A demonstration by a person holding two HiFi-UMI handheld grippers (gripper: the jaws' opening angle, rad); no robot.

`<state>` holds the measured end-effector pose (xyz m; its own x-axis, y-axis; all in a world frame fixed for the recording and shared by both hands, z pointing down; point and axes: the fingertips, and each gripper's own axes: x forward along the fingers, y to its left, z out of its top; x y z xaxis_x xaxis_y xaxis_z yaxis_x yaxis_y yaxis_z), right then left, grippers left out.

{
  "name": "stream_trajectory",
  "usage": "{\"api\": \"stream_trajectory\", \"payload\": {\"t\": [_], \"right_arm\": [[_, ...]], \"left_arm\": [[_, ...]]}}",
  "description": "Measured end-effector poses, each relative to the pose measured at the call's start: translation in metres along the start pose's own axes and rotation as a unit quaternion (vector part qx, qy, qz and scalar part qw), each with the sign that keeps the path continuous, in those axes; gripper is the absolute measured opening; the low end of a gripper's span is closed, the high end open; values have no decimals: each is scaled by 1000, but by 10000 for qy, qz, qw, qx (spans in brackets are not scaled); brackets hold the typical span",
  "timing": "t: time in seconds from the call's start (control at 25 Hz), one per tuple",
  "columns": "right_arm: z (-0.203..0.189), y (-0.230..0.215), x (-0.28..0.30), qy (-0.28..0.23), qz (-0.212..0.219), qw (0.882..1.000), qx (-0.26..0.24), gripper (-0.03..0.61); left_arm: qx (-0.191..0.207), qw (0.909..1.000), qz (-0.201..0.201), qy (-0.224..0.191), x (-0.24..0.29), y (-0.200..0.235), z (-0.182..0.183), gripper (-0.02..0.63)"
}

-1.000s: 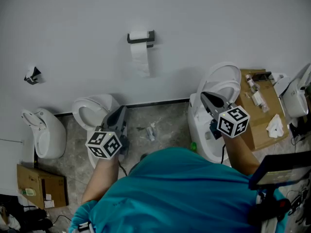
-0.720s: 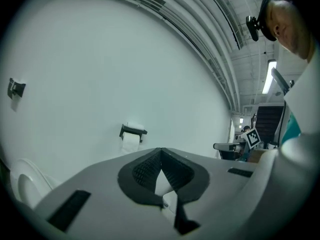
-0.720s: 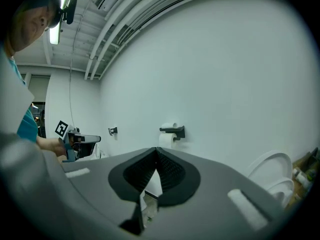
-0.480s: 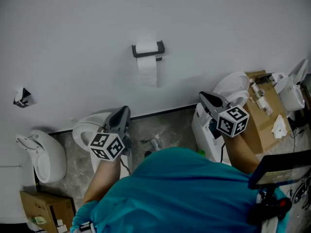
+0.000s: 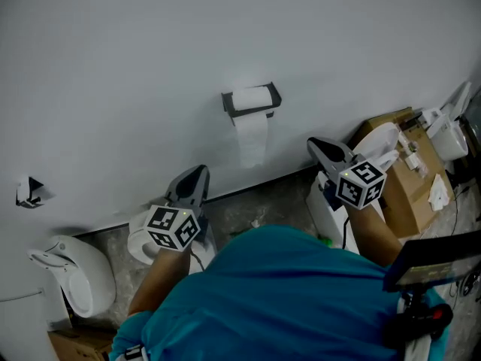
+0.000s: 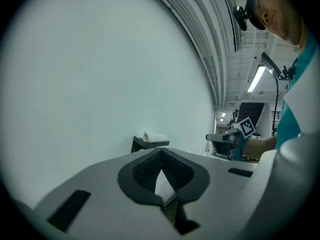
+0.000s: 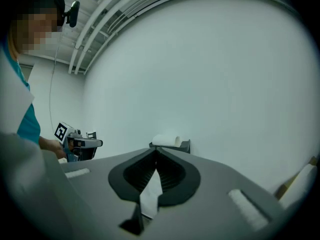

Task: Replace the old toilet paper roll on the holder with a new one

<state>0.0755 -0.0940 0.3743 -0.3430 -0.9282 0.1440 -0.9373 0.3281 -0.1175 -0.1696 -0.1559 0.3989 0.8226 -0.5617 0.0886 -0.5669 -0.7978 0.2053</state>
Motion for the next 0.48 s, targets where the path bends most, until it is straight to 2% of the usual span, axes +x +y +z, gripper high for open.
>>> {"api": "stream_trajectory", "payload": {"t": [0.28,0.48], "right_arm": [[0,-25,45,149,26,9999,39,3],[3,-59,65,178,309,9994,-7,3]], "left_arm": [[-46,9999,59,125,35,33,-5,9],[0,9992,324,216,66,32,-12,9]]}}
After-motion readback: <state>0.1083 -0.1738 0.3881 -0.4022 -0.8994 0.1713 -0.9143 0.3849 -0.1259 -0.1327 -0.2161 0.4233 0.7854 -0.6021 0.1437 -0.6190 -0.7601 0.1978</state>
